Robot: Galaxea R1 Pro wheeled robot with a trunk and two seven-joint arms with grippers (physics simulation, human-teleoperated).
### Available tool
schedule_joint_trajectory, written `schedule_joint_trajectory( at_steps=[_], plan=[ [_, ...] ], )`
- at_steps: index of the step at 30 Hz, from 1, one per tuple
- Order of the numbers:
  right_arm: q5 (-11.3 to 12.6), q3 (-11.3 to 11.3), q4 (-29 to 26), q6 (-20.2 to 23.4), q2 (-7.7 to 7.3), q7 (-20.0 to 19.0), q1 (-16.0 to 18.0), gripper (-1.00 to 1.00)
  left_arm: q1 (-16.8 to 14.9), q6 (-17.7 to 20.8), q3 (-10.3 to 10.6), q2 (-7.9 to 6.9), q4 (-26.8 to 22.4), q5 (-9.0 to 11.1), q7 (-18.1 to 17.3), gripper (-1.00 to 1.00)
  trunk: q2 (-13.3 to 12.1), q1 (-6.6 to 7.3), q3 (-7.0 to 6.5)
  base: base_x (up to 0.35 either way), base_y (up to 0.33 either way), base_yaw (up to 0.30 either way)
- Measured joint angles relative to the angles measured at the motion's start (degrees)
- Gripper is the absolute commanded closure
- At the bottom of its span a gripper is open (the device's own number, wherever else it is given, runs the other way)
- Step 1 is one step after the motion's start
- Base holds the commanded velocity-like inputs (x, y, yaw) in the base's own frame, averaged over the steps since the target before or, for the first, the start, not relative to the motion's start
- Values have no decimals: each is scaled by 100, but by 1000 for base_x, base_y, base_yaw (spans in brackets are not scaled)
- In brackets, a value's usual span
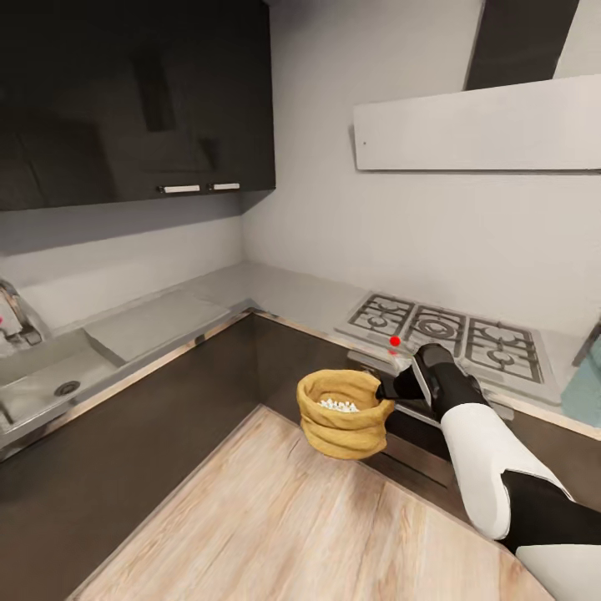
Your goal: In the kitchen, take the popcorn bag from the countertop, put it into the microwave, and heat it until the popcorn is cooked so the cooked popcorn ends up inside the bag.
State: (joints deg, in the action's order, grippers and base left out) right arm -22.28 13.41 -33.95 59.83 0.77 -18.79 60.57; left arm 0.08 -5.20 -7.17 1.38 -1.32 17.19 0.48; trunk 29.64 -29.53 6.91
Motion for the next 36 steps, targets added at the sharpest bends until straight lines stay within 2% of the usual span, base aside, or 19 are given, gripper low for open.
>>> schedule_joint_trajectory(
  at_steps=[7,12,25,31,33,34,36],
  plan=[
    [47,14,16,0,-47,14,-5,100,0,0,2,0,0,0,0,-100,0,0,-2,-346,0,-13],
    [51,17,14,4,-75,14,-4,100,0,2,-3,-7,-1,-1,-2,-100,0,1,-27,-301,0,-181],
    [23,20,6,4,-164,27,-3,100,0,2,-4,-15,-1,-2,0,-100,0,5,-107,-14,0,-225],
    [50,29,5,3,-220,258,-6,100,0,2,-4,-16,-1,-2,0,-100,0,5,-145,0,0,-226],
    [53,41,13,2,-212,560,-7,100,0,2,-4,-16,-1,-1,-2,-100,0,5,-157,0,0,-226],
    [64,81,14,2,-208,642,-7,100,0,2,-4,-17,-1,-1,-1,-100,0,5,-163,0,0,-226],
    [59,368,14,2,-199,857,-7,100,0,2,-4,-17,-1,1,0,-100,0,5,-176,0,0,-226]
  ],
)
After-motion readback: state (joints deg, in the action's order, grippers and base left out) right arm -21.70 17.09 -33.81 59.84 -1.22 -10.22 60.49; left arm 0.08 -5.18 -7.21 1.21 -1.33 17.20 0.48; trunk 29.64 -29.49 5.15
